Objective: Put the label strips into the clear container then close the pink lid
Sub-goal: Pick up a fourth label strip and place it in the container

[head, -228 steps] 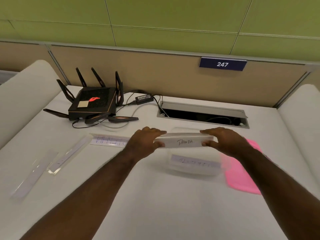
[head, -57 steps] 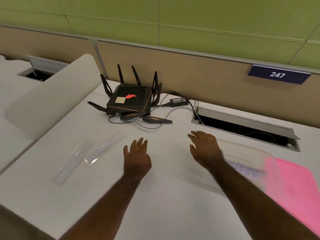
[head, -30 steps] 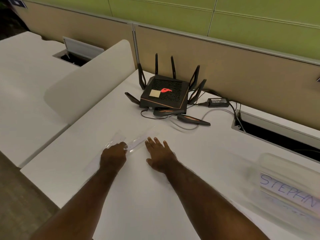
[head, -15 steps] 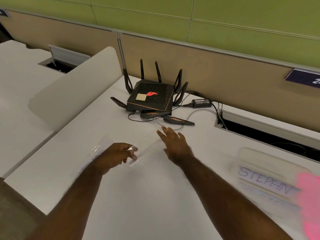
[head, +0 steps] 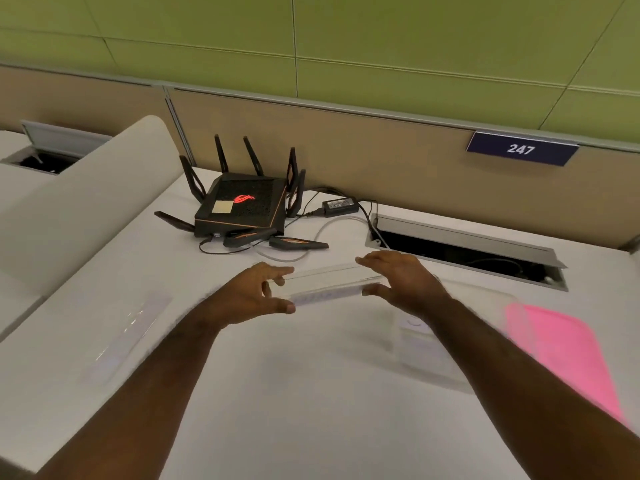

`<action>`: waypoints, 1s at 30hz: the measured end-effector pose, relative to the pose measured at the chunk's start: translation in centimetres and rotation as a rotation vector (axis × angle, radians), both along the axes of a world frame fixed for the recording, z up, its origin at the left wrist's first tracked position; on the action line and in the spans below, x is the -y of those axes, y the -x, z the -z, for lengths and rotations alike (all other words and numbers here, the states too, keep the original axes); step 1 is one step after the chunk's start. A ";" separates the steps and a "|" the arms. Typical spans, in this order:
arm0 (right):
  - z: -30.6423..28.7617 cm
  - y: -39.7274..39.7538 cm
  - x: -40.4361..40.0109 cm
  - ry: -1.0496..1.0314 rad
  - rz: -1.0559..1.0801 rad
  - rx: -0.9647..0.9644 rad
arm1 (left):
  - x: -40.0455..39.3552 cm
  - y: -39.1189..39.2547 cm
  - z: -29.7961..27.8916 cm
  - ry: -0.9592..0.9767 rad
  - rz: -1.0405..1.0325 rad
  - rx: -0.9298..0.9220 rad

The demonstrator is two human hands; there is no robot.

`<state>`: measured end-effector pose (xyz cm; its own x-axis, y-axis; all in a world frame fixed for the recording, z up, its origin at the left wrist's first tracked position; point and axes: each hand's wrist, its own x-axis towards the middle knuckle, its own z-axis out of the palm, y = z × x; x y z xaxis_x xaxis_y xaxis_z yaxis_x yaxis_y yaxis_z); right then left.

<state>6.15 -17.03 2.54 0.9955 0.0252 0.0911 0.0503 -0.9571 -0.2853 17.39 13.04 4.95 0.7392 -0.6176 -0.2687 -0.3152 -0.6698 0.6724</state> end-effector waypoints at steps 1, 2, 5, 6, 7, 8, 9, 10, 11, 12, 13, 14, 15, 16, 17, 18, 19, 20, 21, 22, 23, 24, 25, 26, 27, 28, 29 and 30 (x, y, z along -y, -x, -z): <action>-0.4 1.0 1.2 -0.023 0.034 -0.024 | 1.3 0.3 0.0 -0.014 0.030 0.079; -0.7 2.1 2.5 -0.046 0.070 -0.043 | 2.7 0.6 0.0 -0.012 0.052 0.142; -1.3 5.5 6.2 -0.111 0.173 -0.098 | 6.8 1.6 0.1 -0.048 0.119 0.276; -1.4 6.6 7.5 -0.126 0.204 -0.120 | 8.2 2.1 0.1 -0.065 0.153 0.320; -1.4 7.6 8.7 -0.137 0.234 -0.139 | 9.7 2.6 0.2 -0.070 0.188 0.361; -1.3 8.6 9.7 -0.146 0.266 -0.159 | 11.1 3.1 0.3 -0.068 0.221 0.398; -1.2 9.6 10.7 -0.152 0.294 -0.177 | 12.5 3.6 0.4 -0.066 0.254 0.431; -1.1 10.5 11.7 -0.155 0.317 -0.193 | 13.9 4.2 0.6 -0.069 0.282 0.462; -1.0 11.4 12.5 -0.154 0.338 -0.206 | 15.2 4.7 0.8 -0.078 0.307 0.488; -0.7 12.3 13.3 -0.150 0.360 -0.219 | 16.4 5.1 1.0 -0.092 0.327 0.506; -0.5 13.1 14.0 -0.141 0.386 -0.230 | 17.6 5.5 1.2 -0.107 0.345 0.517; -0.2 13.8 14.6 -0.128 0.415 -0.242 | 18.6 5.9 1.4 -0.119 0.360 0.525; 0.2 14.4 15.1 -0.106 0.445 -0.255 | 19.5 6.2 1.7 -0.129 0.372 0.532; 0.5 15.0 15.6 -0.076 0.474 -0.272 | 20.4 6.5 2.1 -0.136 0.380 0.537; 0.8 15.4 15.9 -0.040 0.498 -0.290 | 21.1 6.8 2.4 -0.145 0.385 0.538; 1.1 15.8 16.2 -0.003 0.519 -0.304 | 21.8 7.1 2.8 -0.157 0.388 0.538; 1.3 16.1 16.3 0.032 0.535 -0.310 | 22.3 7.4 3.2 -0.176 0.391 0.544; 1.5 16.3 16.3 0.063 0.548 -0.305 | 22.9 7.6 3.6 -0.201 0.397 0.561; 1.7 16.5 16.2 0.094 0.556 -0.293 | 23.3 7.9 4.0 -0.233 0.407 0.588; 1.9 16.5 16.1 0.129 0.554 -0.280 | 23.6 8.1 4.4 -0.271 0.415 0.618; 2.1 16.4 16.0 0.176 0.538 -0.272 | 23.9 8.3 4.8 -0.311 0.422 0.645; 2.4 16.1 15.8 0.229 0.513 -0.269 | 24.2 8.5 5.1 -0.354 0.432 0.673; 2.6 15.9 15.7 0.279 0.489 -0.269 | 24.5 8.7 5.5 -0.395 0.445 0.707; 2.9 15.6 15.6 0.317 0.473 -0.272 | 24.8 8.9 5.8 -0.433 0.461 0.747; 3.1 15.3 15.5 0.343 0.467 -0.275 | 25.0 9.0 6.0 -0.466 0.474 0.787; 3.3 15.0 15.4 0.358 0.468 -0.279 | 25.3 9.2 6.1 -0.491 0.483 0.822; 3.6 14.8 15.3 0.370 0.470 -0.285 | 25.5 9.3 6.2 -0.510 0.488 0.848; 3.9 14.7 15.2 0.386 0.468 -0.294 | 25.7 9.5 6.3 -0.526 0.492 0.866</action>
<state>-8.53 -32.21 -1.34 0.8914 -0.4387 -0.1139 -0.4222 -0.8951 0.1432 7.86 -12.64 -1.35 0.5101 -0.8547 -0.0964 -0.8467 -0.4793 -0.2310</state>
